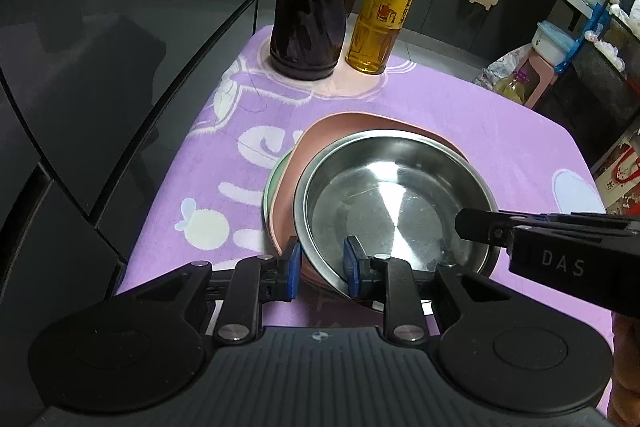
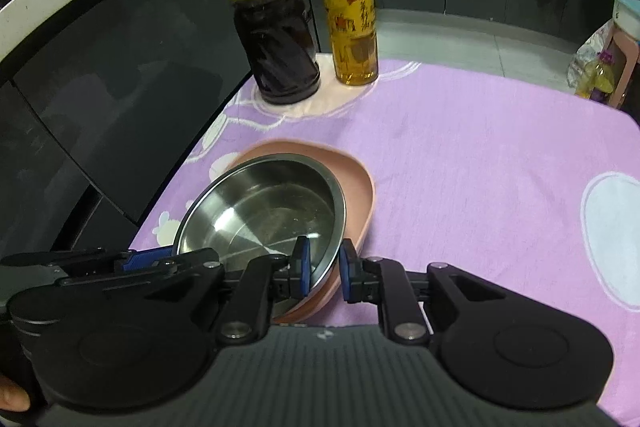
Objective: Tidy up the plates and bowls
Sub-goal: 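Carry the steel bowl with both grippers over the pink square dish, then lower the steel bowl into the pink dish and open both grippers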
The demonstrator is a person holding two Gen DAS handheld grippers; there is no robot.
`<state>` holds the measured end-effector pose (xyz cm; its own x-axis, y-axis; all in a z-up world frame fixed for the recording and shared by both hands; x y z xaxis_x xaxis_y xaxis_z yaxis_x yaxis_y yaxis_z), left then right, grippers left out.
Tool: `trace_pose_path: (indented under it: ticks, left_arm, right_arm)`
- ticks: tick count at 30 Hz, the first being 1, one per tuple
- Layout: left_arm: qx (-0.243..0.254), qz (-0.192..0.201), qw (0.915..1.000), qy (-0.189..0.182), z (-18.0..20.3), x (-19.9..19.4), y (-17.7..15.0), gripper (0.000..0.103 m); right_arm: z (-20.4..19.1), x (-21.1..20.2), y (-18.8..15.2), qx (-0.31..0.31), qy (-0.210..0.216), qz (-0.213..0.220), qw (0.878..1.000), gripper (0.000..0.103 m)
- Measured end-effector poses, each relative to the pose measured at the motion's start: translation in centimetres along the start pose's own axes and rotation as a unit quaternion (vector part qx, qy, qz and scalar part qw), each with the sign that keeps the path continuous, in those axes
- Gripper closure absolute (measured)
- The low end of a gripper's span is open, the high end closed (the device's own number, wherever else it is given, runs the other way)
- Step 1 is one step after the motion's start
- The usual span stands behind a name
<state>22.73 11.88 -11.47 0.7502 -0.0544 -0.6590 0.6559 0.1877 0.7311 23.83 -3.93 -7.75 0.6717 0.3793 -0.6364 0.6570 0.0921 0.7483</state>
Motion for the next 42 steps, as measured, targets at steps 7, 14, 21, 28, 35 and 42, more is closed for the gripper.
trace_pose_path:
  ticks: [7,14,21,28,35,42]
  left_arm:
    - [-0.012,-0.001,0.9999,-0.003,-0.5,-0.3,0.1,0.083]
    - [-0.005,-0.001,1.0,-0.004,-0.4,-0.2,-0.1,0.083]
    - [0.001,0.024,0.9997,0.008,-0.4,-0.2,0.8,0.083]
    - [-0.013,0.038,0.9989,0.022,-1.3,0.7,1.7,0.083]
    - [-0.043,0.047,0.9976,0.026,-3.1,0.7,1.7,0.08]
    - [-0.057,0.04,0.9971,0.03,-3.9,1.7,1.1,0.075]
  right_arm:
    - [-0.3,0.1,-0.1,-0.006,-0.002,-0.003,1.0,0.092]
    - [-0.3,0.0,-0.1,-0.007,-0.005,-0.003,1.0,0.092]
    - [-0.2,0.3,0.1,-0.017,-0.018,0.004,1.0,0.092]
    - [0.0,1.9,1.1,-0.026,-0.031,0.015,0.999,0.092]
    - [1.2,1.6,0.9,-0.01,-0.024,0.021,0.999,0.083]
    - [2.3,2.5,-0.1,0.034,-0.005,-0.013,0.999,0.073]
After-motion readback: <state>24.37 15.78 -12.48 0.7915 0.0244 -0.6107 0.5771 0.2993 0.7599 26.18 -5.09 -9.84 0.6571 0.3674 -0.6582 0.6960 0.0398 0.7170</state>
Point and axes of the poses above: each gripper's, at about its wrist camera, not at the fingertips, and x roughly the way its jaws point, z to its right, y to its top, the point moved 6 cm from there along x, roughly the way its jaws point, and after that the axes turned 10 degrees about z, right-handed, at the moved point
